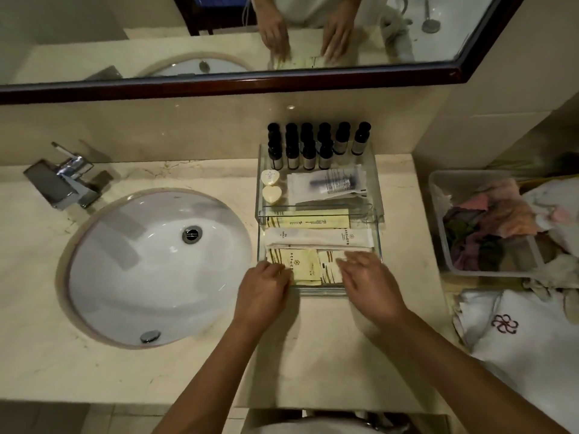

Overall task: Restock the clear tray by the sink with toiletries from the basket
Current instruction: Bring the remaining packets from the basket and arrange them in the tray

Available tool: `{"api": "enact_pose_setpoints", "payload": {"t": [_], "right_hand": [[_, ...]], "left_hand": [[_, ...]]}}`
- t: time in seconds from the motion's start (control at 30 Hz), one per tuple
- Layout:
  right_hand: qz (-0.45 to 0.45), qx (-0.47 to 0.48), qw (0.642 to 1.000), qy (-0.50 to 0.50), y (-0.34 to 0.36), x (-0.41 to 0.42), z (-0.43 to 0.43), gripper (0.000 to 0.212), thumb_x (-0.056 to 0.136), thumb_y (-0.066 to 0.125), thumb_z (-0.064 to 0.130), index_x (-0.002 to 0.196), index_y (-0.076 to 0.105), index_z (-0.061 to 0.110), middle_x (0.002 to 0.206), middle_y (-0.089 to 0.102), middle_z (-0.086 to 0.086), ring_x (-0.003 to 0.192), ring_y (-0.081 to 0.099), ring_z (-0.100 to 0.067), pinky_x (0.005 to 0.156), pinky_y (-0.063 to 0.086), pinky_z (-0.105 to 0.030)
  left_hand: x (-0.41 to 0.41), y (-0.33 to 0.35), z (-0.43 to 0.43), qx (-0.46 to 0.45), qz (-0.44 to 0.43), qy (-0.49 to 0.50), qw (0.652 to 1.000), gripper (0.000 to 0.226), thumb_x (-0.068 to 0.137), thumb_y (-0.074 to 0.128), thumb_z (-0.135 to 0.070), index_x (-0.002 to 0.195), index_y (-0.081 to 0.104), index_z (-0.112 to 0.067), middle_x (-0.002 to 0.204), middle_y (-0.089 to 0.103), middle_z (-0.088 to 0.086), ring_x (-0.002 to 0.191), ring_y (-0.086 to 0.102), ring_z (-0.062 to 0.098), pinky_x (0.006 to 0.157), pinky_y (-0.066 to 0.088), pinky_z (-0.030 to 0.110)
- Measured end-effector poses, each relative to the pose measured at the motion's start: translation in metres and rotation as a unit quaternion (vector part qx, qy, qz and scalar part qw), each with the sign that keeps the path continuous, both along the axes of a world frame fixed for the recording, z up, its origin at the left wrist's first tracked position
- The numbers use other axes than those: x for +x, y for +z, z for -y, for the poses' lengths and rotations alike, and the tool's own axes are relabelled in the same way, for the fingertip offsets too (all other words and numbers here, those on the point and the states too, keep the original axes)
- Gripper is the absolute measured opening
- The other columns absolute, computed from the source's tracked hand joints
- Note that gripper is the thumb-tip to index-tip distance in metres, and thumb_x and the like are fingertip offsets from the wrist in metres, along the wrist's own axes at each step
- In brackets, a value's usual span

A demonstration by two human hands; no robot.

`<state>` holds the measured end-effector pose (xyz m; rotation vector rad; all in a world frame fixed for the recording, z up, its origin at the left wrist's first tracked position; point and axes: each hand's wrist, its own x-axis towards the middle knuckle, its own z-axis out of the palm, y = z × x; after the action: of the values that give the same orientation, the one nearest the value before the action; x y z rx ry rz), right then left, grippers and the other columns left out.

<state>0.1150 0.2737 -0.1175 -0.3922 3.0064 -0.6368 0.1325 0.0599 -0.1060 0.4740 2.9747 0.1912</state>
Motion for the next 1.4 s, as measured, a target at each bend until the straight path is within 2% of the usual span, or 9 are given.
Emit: {"api": "enact_pose_setpoints", "payload": {"t": [0.13, 0.27, 0.33, 0.47, 0.7, 0.87, 1.07, 1.23, 1.4], "right_hand": [[0.038, 0.057, 0.994, 0.079, -0.004, 0.014, 0.015, 0.016, 0.069, 0.074, 0.018, 0.084, 0.077, 0.018, 0.09, 0.075, -0.002, 0.081, 0.071, -0.022, 0.067, 0.057, -0.029], [0.055, 0.078, 0.993, 0.075, -0.004, 0.016, 0.017, 0.022, 0.055, 0.088, 0.018, 0.074, 0.077, 0.019, 0.085, 0.075, 0.001, 0.076, 0.072, -0.018, 0.056, 0.056, -0.024], [0.068, 0.075, 0.992, 0.073, -0.003, 0.015, 0.017, 0.02, 0.064, 0.083, 0.016, 0.083, 0.077, 0.017, 0.096, 0.074, -0.002, 0.088, 0.071, -0.022, 0.064, 0.057, -0.028], [0.133, 0.062, 0.985, 0.09, 0.005, 0.011, 0.012, 0.036, 0.098, 0.04, 0.024, 0.129, 0.056, 0.017, 0.145, 0.045, 0.001, 0.134, 0.039, -0.017, 0.103, 0.035, -0.025], [0.131, -0.015, 0.989, 0.064, 0.034, 0.008, 0.031, 0.028, 0.096, 0.042, 0.019, 0.107, 0.066, 0.009, 0.109, 0.063, -0.006, 0.103, 0.056, -0.023, 0.079, 0.042, -0.03], [0.136, -0.049, 0.984, 0.103, 0.075, 0.002, 0.093, 0.029, 0.094, 0.046, 0.018, 0.115, 0.066, 0.014, 0.119, 0.063, -0.008, 0.107, 0.058, -0.026, 0.079, 0.041, -0.026], [0.136, -0.123, 0.96, 0.214, 0.129, 0.051, 0.196, 0.026, 0.094, 0.048, 0.017, 0.111, 0.067, 0.015, 0.112, 0.068, -0.003, 0.097, 0.062, -0.02, 0.072, 0.039, -0.022], [0.159, -0.162, 0.898, 0.377, 0.162, 0.155, 0.278, 0.023, 0.093, 0.052, 0.02, 0.109, 0.068, 0.015, 0.107, 0.069, 0.002, 0.081, 0.058, -0.01, 0.069, 0.036, -0.016], [0.19, -0.126, 0.833, 0.504, 0.173, 0.289, 0.329, 0.022, 0.091, 0.055, 0.016, 0.107, 0.069, 0.013, 0.108, 0.07, -0.001, 0.097, 0.064, -0.017, 0.081, 0.045, -0.022]], "left_hand": [[0.016, -0.008, -0.013, -0.049, 0.069, 0.039, 0.996, 0.023, 0.059, 0.08, -0.023, 0.08, 0.071, -0.019, 0.083, 0.07, -0.002, 0.07, 0.063, 0.02, 0.051, 0.048, 0.028], [0.02, -0.002, -0.021, -0.047, 0.111, 0.08, 0.989, 0.032, 0.088, 0.051, -0.019, 0.119, 0.058, -0.014, 0.124, 0.057, 0.005, 0.111, 0.051, 0.028, 0.085, 0.043, 0.036], [0.019, -0.001, -0.024, -0.061, 0.118, 0.086, 0.987, 0.034, 0.092, 0.041, -0.017, 0.125, 0.051, -0.013, 0.131, 0.049, 0.004, 0.119, 0.043, 0.027, 0.092, 0.036, 0.036], [0.014, 0.004, -0.029, -0.068, 0.11, 0.093, 0.987, 0.032, 0.093, 0.04, -0.016, 0.122, 0.053, -0.013, 0.127, 0.052, 0.004, 0.118, 0.042, 0.025, 0.093, 0.036, 0.033], [0.03, 0.025, -0.004, -0.027, 0.071, 0.142, 0.987, 0.033, 0.093, 0.042, -0.02, 0.123, 0.055, -0.013, 0.127, 0.053, 0.005, 0.118, 0.044, 0.026, 0.091, 0.039, 0.034], [0.081, 0.057, 0.053, 0.002, 0.029, 0.257, 0.966, 0.033, 0.089, 0.047, -0.024, 0.114, 0.064, -0.01, 0.115, 0.06, 0.009, 0.107, 0.056, 0.034, 0.081, 0.048, 0.042], [0.206, 0.108, 0.132, 0.009, 0.012, 0.48, 0.877, 0.038, 0.094, 0.043, -0.034, 0.129, 0.054, -0.023, 0.129, 0.053, 0.0, 0.116, 0.05, 0.024, 0.09, 0.047, 0.036], [0.366, 0.139, 0.155, 0.039, -0.038, 0.649, 0.759, 0.034, 0.095, 0.043, -0.034, 0.126, 0.054, -0.025, 0.125, 0.054, -0.003, 0.117, 0.05, 0.02, 0.088, 0.045, 0.031], [0.542, 0.134, 0.125, 0.055, -0.037, 0.788, 0.612, 0.034, 0.094, 0.046, -0.037, 0.125, 0.055, -0.027, 0.125, 0.055, -0.006, 0.113, 0.055, 0.016, 0.088, 0.047, 0.032]]}}
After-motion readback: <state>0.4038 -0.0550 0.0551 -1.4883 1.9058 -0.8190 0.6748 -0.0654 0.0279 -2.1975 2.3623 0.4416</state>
